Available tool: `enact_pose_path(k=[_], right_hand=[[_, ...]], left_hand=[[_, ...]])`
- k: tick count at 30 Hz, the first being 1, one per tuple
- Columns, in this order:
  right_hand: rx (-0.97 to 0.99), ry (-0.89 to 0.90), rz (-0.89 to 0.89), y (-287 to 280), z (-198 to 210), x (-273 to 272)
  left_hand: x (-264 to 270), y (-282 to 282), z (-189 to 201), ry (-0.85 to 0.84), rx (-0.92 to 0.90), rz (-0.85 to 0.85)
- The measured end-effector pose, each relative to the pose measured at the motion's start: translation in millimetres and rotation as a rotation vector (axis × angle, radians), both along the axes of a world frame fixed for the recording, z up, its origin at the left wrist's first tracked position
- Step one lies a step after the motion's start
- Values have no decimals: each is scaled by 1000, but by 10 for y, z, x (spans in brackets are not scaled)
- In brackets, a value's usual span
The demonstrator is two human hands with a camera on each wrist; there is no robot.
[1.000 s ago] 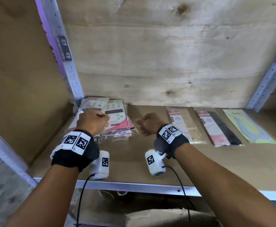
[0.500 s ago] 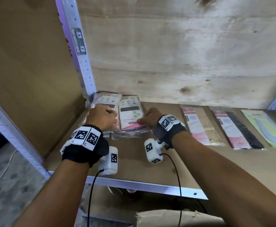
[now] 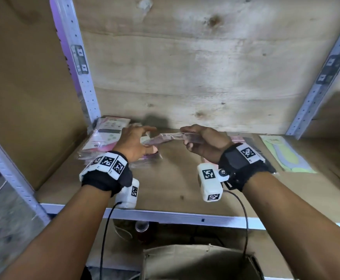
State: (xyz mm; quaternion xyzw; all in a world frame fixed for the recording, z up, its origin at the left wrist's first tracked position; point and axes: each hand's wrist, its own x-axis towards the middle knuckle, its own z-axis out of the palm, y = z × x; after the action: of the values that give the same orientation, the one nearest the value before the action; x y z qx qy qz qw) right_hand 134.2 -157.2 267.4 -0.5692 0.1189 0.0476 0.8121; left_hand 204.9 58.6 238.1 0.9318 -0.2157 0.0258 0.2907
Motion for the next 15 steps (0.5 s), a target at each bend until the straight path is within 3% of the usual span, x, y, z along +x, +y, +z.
enact_pose_path(k=[5, 9, 15], right_hand=[[29, 19, 19, -316, 204, -394], [52, -10, -66, -545, 313, -682], [3, -63, -135, -734, 361, -979]], left_hand=[[-269, -290, 125, -137, -163, -96], [-448, -489, 181, -194, -243, -125], [-568, -688, 152, -64, -397, -315]])
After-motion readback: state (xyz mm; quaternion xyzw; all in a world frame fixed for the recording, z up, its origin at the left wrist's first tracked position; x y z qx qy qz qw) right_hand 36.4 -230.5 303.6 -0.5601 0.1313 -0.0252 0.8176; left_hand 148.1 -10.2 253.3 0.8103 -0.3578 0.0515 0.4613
